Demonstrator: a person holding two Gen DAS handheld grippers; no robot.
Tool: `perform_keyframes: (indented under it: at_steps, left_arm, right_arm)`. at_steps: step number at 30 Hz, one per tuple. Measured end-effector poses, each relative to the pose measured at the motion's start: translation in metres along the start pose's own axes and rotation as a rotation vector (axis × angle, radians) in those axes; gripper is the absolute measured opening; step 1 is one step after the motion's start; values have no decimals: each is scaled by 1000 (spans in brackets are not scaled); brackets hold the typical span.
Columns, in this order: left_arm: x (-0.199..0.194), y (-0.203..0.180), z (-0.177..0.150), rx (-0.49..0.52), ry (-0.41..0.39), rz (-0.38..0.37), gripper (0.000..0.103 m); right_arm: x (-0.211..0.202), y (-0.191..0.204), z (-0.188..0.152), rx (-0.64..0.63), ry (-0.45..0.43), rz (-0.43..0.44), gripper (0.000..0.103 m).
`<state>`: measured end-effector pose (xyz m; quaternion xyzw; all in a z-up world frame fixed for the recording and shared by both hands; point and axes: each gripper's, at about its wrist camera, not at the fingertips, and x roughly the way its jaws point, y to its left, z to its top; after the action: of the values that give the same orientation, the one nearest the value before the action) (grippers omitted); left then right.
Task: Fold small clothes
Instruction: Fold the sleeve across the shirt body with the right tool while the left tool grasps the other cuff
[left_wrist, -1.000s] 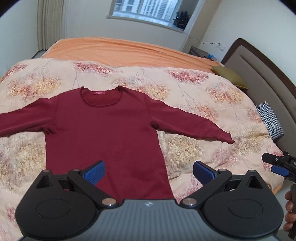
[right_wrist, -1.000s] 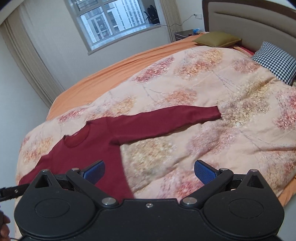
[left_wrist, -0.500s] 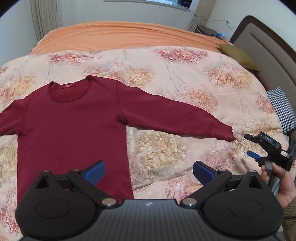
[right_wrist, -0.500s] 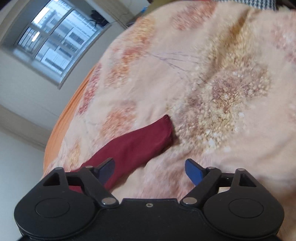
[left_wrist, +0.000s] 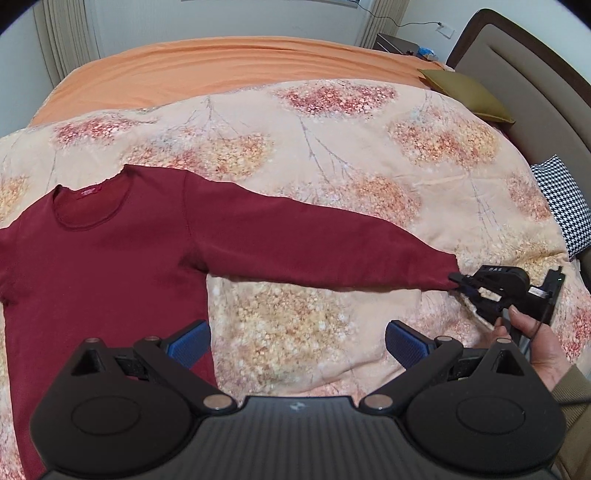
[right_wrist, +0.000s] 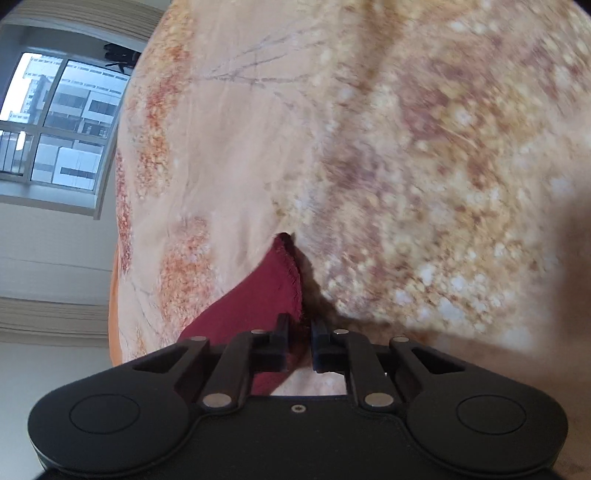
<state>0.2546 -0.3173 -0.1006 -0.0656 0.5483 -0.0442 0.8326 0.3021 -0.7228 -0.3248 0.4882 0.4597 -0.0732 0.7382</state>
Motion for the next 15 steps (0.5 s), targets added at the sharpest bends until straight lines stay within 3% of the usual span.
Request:
perform_keyframes:
  at_steps: [4, 11, 15]
  left_arm:
    - [22, 11, 21, -45, -1, -64, 103]
    - [74, 67, 68, -305, 43, -340, 103]
    - [112, 88, 90, -353, 56, -499, 102]
  right_arm:
    - [-17, 45, -5, -239, -39, 15, 10]
    - [-15, 133, -61, -623, 0, 75, 10]
    - [2, 171, -103, -724, 38, 105, 10]
